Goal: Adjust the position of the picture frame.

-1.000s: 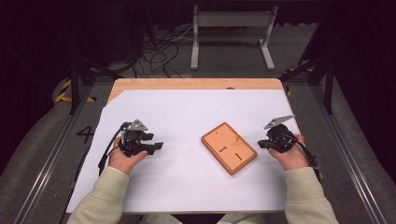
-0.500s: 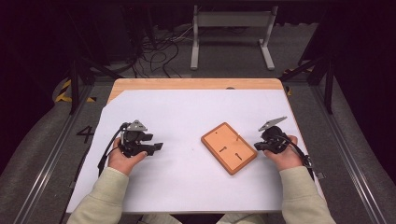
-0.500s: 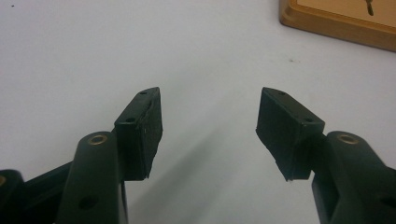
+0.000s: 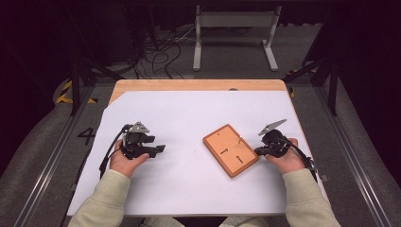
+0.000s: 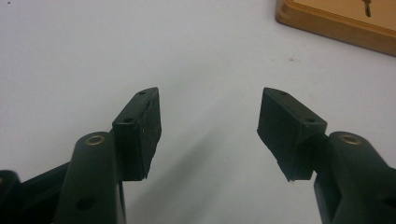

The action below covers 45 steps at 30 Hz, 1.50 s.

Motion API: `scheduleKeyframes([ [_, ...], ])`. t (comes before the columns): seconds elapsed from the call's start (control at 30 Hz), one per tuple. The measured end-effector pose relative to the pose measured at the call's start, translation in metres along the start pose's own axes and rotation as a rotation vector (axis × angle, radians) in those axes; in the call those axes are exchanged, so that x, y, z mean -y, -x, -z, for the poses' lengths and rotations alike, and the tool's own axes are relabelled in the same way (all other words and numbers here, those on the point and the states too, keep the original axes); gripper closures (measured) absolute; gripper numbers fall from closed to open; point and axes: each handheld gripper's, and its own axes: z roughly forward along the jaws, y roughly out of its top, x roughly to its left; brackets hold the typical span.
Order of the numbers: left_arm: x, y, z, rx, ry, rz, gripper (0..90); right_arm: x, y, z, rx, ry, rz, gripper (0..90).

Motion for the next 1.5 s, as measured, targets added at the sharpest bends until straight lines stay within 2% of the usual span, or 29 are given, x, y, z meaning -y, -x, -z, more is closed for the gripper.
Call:
scheduleKeyframes([
  [0.13, 0.0, 0.0, 0.0, 0.007, 0.004, 0.011, 39.5, -0.002, -0.006, 0.001, -0.026, -0.018, 0.022, 90.0],
  [0.3, -0.003, 0.001, -0.003, 0.01, -0.003, -0.001, 39.5, -0.004, -0.016, 0.002, -0.065, -0.032, 0.047, 90.0],
  [0.5, -0.003, 0.002, -0.003, 0.009, -0.003, -0.004, 39.5, -0.008, -0.026, 0.004, -0.088, -0.047, 0.082, 90.0],
  [0.7, -0.002, 0.002, -0.003, 0.011, -0.006, 0.002, 39.5, -0.011, -0.029, 0.005, -0.104, -0.046, 0.095, 90.0],
  [0.93, 0.0, 0.002, -0.002, 0.008, -0.01, 0.002, 39.4, -0.018, -0.041, -0.001, -0.164, -0.047, 0.135, 90.0],
  [1.5, 0.008, 0.003, 0.002, -0.009, -0.015, 0.014, 39.4, -0.04, -0.07, -0.016, -0.218, -0.053, 0.234, 90.0],
])
